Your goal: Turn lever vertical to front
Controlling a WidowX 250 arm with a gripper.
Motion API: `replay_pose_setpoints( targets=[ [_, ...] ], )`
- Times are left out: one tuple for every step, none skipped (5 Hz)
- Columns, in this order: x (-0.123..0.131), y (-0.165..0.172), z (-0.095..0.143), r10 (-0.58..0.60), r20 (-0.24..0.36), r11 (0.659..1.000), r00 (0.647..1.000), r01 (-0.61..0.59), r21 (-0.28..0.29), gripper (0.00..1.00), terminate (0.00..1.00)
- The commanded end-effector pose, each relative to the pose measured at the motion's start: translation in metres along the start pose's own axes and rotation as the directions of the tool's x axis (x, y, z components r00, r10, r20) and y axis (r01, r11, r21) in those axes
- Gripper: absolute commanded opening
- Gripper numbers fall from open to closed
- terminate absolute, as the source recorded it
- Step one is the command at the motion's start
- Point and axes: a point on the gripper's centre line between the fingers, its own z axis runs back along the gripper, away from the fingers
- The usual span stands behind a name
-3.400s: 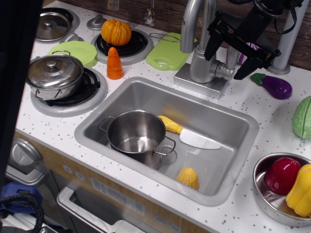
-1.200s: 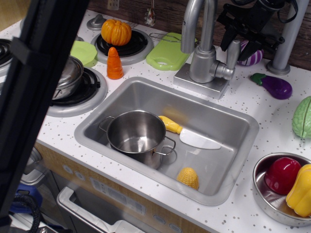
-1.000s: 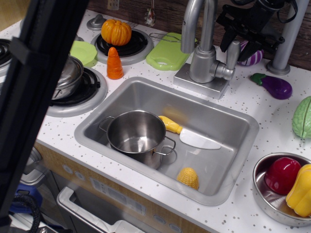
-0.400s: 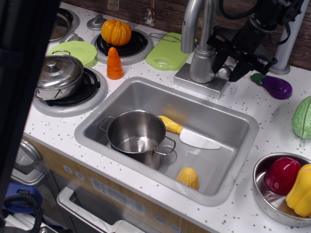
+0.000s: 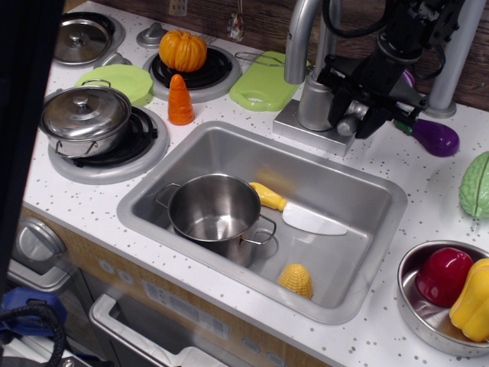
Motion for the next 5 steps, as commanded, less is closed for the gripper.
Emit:
replay_pose_setpoints(
  targets=[
    [0.0096, 0.0125, 0.0168, 0.015, 0.048, 0.999, 0.999, -0.013, -0.051, 0.00, 0.00],
    [0.0106, 0.0130, 0.0112, 0.009, 0.052, 0.998, 0.999, -0.005, -0.061, 0.00, 0.00],
    [0.0110, 0.0132, 0.0087, 0.002, 0.046, 0.998, 0.999, 0.001, -0.063, 0.00, 0.00],
    [0.0111, 0.0122, 0.0074, 0.003, 0.035, 0.998, 0.999, 0.000, -0.063, 0.00, 0.00],
    [0.0128, 0.0135, 0.0090, -0.003, 0.035, 0.998, 0.999, 0.005, -0.064, 0.00, 1.00]
  ],
)
